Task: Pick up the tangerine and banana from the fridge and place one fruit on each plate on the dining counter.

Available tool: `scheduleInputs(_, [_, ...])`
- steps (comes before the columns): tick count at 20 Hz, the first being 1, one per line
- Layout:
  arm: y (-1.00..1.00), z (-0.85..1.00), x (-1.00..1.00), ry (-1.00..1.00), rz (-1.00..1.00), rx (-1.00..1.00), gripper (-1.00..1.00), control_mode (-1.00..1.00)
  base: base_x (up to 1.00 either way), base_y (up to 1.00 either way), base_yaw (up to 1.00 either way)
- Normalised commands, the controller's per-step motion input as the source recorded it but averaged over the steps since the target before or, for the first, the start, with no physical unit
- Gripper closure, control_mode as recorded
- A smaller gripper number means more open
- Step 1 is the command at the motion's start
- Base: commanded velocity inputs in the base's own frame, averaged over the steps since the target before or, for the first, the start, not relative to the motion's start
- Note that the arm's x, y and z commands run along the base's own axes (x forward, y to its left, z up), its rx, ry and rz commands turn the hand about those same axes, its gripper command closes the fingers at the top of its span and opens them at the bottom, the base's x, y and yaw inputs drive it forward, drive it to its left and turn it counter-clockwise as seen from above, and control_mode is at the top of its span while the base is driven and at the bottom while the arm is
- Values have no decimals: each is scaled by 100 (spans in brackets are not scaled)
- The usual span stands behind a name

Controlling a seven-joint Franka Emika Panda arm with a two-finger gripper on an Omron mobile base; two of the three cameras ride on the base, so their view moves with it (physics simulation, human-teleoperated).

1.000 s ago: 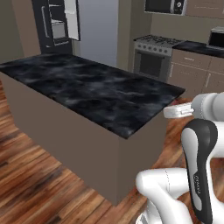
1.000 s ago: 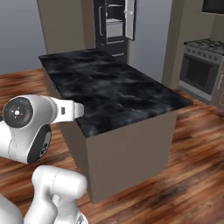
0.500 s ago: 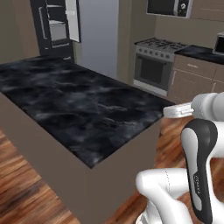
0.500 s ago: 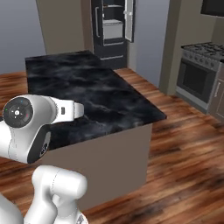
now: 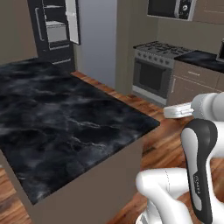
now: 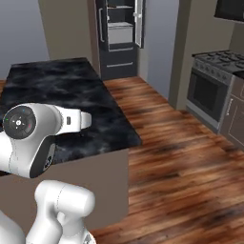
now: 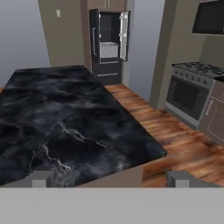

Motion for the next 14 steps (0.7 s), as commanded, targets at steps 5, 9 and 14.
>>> scheduleInputs(5, [0,0,0,0,0,0,-100,100,67,-100,21])
scheduleInputs(9, [0,0,0,0,0,0,-100,100,71,-100,21])
scheduleInputs(14, [0,0,0,0,0,0,-100,100,74,-98,22])
